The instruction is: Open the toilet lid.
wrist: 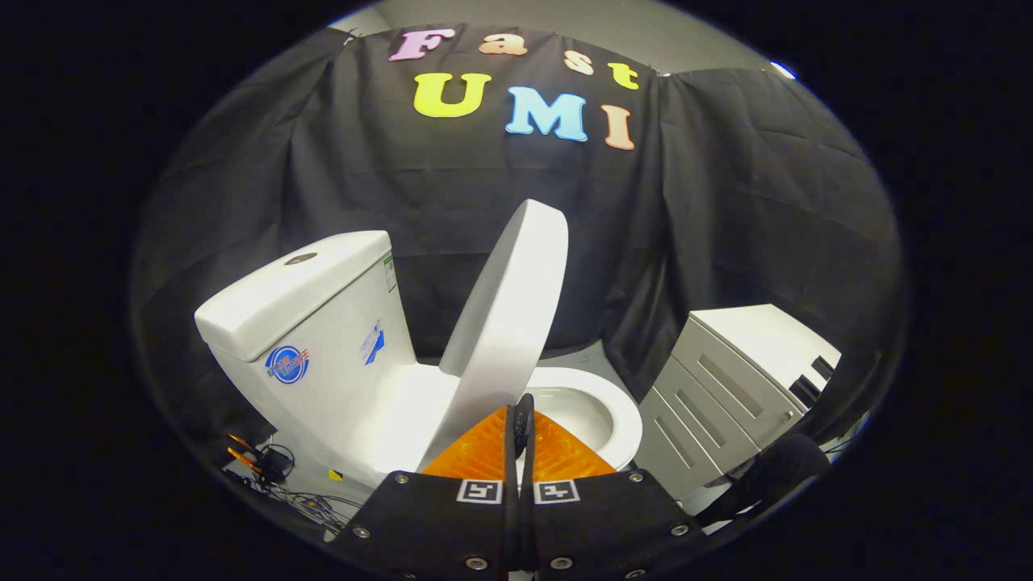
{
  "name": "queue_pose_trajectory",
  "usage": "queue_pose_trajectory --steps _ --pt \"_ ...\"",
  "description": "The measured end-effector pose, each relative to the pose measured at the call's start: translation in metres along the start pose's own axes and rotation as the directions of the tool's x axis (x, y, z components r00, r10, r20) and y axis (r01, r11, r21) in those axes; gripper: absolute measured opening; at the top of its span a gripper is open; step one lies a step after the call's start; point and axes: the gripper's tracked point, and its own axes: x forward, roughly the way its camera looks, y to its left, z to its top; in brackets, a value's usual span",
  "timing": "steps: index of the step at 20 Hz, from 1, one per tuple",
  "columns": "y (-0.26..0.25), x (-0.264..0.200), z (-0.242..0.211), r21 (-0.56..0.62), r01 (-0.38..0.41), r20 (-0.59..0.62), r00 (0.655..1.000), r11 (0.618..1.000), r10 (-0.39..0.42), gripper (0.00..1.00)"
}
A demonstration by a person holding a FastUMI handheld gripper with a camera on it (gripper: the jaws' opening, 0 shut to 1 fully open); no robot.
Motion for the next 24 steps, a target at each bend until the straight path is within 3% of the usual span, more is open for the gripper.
queue_pose_trajectory --steps 24 --pt "0.111 -0.024 0.032 -0.189 -0.087 0.076 0.992 0.978 0.102 0.00"
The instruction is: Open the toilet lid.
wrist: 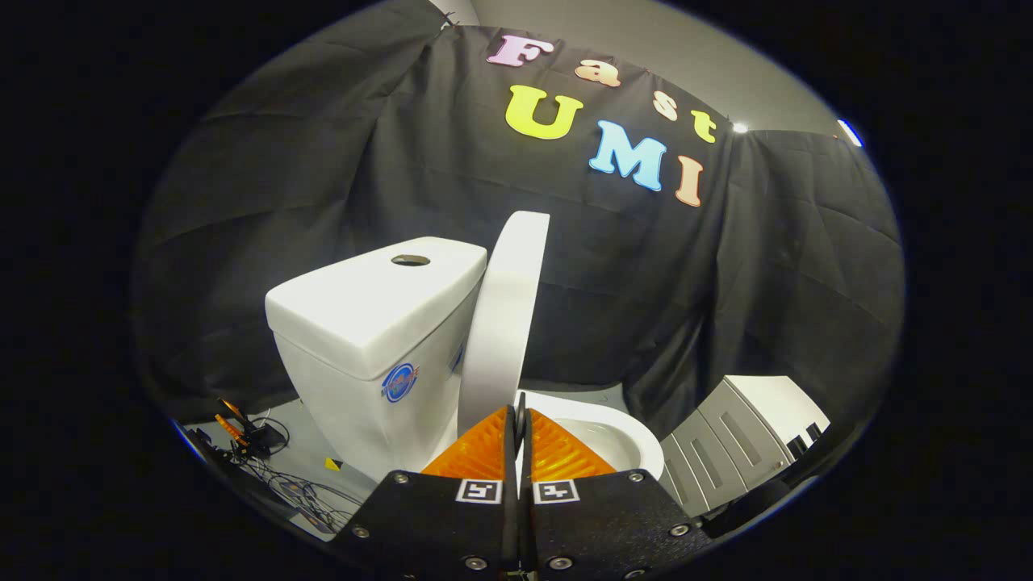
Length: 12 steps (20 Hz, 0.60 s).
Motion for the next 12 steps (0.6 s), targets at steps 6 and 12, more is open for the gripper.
queue_pose_trajectory --steps 6,12 --pt "0.023 0.000 0.005 -0.051 -0.015 0.008 1.000 0.999 0.015 0.00" --pt "0.036 -0.001 0.011 -0.096 -0.020 0.025 0.999 0.995 0.023 0.00"
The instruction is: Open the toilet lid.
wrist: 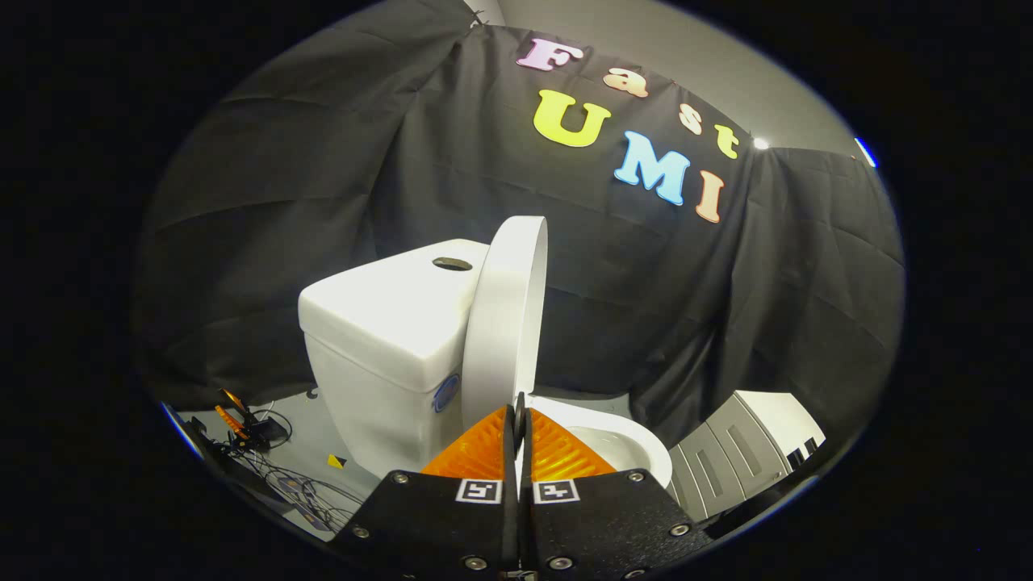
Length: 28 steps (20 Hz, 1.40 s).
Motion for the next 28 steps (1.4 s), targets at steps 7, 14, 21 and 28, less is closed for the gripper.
queue_pose_trajectory --steps 7,14,21,28 --pt "-0.002 0.000 -0.004 -0.038 0.012 0.011 1.000 0.999 -0.012 0.00" --pt "0.003 -0.001 -0.001 0.097 -0.091 -0.022 0.995 0.991 0.093 0.11" --pt "0.002 -0.028 0.025 0.221 -0.268 0.062 0.963 0.938 0.261 0.85" --pt "-0.059 -0.060 0.077 0.250 -0.373 0.231 0.919 0.893 0.319 0.95"
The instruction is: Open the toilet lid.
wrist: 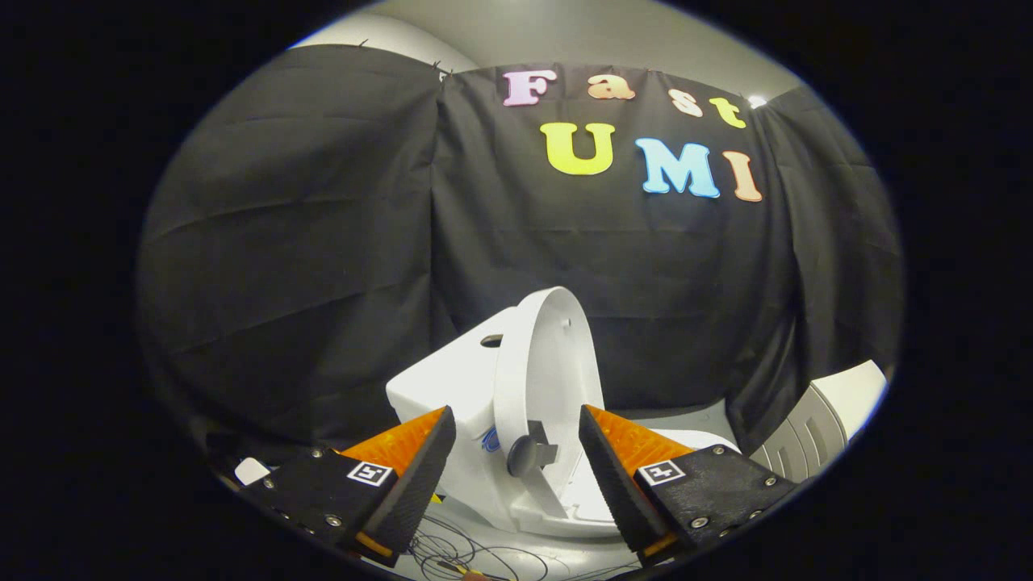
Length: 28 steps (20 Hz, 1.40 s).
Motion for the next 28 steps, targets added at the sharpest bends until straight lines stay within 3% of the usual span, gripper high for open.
queue_pose_trajectory --steps 4,12,20,28 --pt "-0.040 -0.014 0.050 0.007 -0.028 0.138 0.990 1.000 0.026 0.95" --pt "-0.153 -0.056 0.102 0.056 0.042 0.296 0.953 0.998 -0.057 0.94" --pt "-0.254 -0.088 0.101 0.093 0.119 0.343 0.928 0.988 -0.145 0.94" --pt "-0.296 -0.103 0.088 0.078 0.143 0.324 0.932 0.987 -0.161 0.94"
